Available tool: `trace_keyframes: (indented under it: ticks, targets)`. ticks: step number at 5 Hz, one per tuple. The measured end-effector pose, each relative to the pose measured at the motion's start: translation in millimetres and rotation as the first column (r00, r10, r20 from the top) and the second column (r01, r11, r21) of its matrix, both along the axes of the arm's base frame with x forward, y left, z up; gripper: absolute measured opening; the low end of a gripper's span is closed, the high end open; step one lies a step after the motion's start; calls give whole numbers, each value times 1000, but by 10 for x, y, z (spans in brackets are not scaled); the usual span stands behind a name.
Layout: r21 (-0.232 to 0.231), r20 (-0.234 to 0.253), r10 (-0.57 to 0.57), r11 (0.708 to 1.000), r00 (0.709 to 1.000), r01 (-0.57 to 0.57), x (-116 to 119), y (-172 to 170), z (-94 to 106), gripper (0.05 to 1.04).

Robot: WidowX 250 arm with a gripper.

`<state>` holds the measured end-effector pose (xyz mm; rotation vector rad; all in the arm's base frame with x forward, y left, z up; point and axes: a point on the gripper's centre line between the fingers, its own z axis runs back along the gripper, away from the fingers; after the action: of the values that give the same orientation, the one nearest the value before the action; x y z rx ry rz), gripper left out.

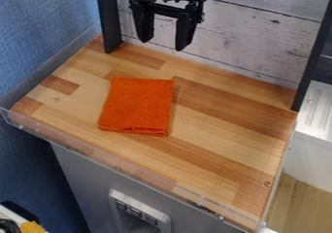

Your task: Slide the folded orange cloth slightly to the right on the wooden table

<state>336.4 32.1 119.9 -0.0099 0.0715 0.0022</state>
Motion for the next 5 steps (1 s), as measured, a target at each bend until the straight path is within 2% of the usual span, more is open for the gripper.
trace_keyframes:
  ticks: [2,3,4,5]
  targets:
    - [-8,-12,-97,995,995,97,-88,62,-167,999]
    - [-7,19,-165,986,986,165,-162,154,-223,998]
    - [3,56,-222,975,973,223,-201,218,-226,945]
    - [14,80,-275,962,958,274,-212,246,-327,664]
